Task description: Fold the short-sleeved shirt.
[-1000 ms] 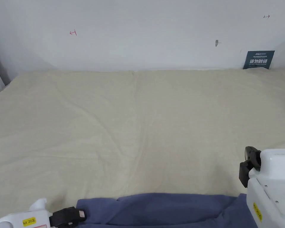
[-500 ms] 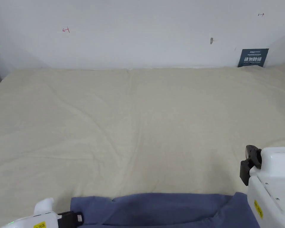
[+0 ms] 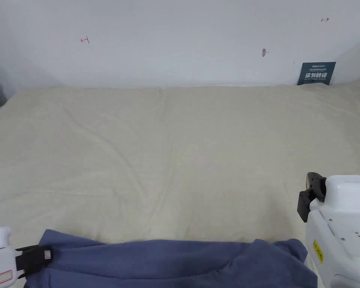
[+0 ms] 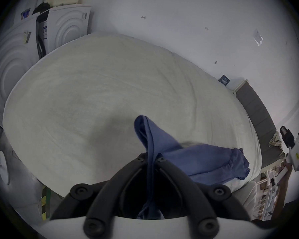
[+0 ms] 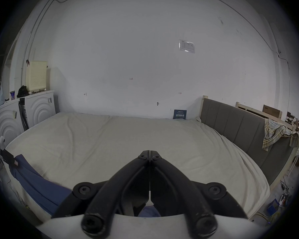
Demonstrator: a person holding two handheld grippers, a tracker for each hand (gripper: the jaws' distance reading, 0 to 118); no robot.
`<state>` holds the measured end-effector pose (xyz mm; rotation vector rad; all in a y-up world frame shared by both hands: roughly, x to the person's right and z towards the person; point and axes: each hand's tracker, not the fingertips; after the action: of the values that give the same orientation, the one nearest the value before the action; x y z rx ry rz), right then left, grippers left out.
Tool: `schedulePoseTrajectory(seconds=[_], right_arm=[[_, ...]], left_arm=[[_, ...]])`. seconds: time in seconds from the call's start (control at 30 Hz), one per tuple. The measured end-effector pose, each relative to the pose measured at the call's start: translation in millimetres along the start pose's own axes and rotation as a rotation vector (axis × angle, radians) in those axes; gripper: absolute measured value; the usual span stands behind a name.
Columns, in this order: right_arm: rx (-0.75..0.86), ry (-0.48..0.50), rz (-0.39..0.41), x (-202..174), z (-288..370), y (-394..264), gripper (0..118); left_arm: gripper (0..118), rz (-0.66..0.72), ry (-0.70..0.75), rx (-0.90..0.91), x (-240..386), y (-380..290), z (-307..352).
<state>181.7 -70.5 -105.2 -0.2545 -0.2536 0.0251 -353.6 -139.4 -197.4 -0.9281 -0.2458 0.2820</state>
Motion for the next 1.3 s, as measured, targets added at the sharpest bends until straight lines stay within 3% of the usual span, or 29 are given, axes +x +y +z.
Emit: schedulePoseTrajectory(seconds=[0.4, 0.47, 0.5, 0.53, 0.57, 0.67, 0.7, 0.73, 0.9, 1.0, 1.07, 1.13, 1.3], right_arm=[[0.024, 0.014, -0.005, 15.0, 11.4, 4.2, 0], [0.030, 0.005, -0.010, 19.8, 14.0, 5.0, 0], [0.032, 0.002, -0.013, 22.4, 15.0, 5.0, 0], [0.034, -0.006, -0.015, 25.3, 15.8, 4.5, 0], [0.032, -0.012, -0.016, 28.3, 16.7, 4.1, 0], [0.027, -0.029, -0.019, 36.6, 19.5, 2.0, 0], [0.026, -0.034, -0.020, 38.9, 20.6, 1.2, 0], [0.024, -0.041, -0.022, 41.2, 21.5, 0.3, 0], [0.016, -0.053, -0.035, 46.4, 22.1, -1.2, 0], [0.021, -0.052, -0.035, 46.1, 22.3, -1.0, 0], [0.024, -0.046, -0.035, 44.8, 22.3, -0.1, 0], [0.026, -0.039, -0.031, 43.1, 21.4, 0.8, 0], [0.028, -0.030, -0.033, 40.8, 19.8, 2.0, 0]], left_arm=[[7, -0.100, -0.239, -0.175, 161.6, -20.7, -83.8], [7, -0.123, -0.239, -0.224, 184.7, -28.3, -104.4], [7, -0.080, -0.148, -0.170, 188.3, -29.1, -111.8], [19, -0.074, -0.152, -0.197, 195.7, -32.5, -121.3], [46, -0.067, -0.141, -0.206, 201.0, -35.7, -129.2], [81, -0.027, -0.128, -0.224, 210.3, -41.6, -141.1], [106, -0.018, -0.123, -0.233, 212.0, -43.2, -141.3], [112, -0.021, -0.139, -0.215, 213.0, -45.0, -137.5], [106, -0.025, -0.194, -0.115, 208.0, -40.6, -106.7], [80, -0.039, -0.171, 0.087, 195.6, -39.2, -74.9], [45, -0.070, -0.128, 0.194, 187.7, -39.3, -57.7], [2, -0.086, -0.072, 0.254, 181.1, -38.1, -47.9], [2, -0.109, 0.026, 0.228, 164.3, -40.0, -61.4]])
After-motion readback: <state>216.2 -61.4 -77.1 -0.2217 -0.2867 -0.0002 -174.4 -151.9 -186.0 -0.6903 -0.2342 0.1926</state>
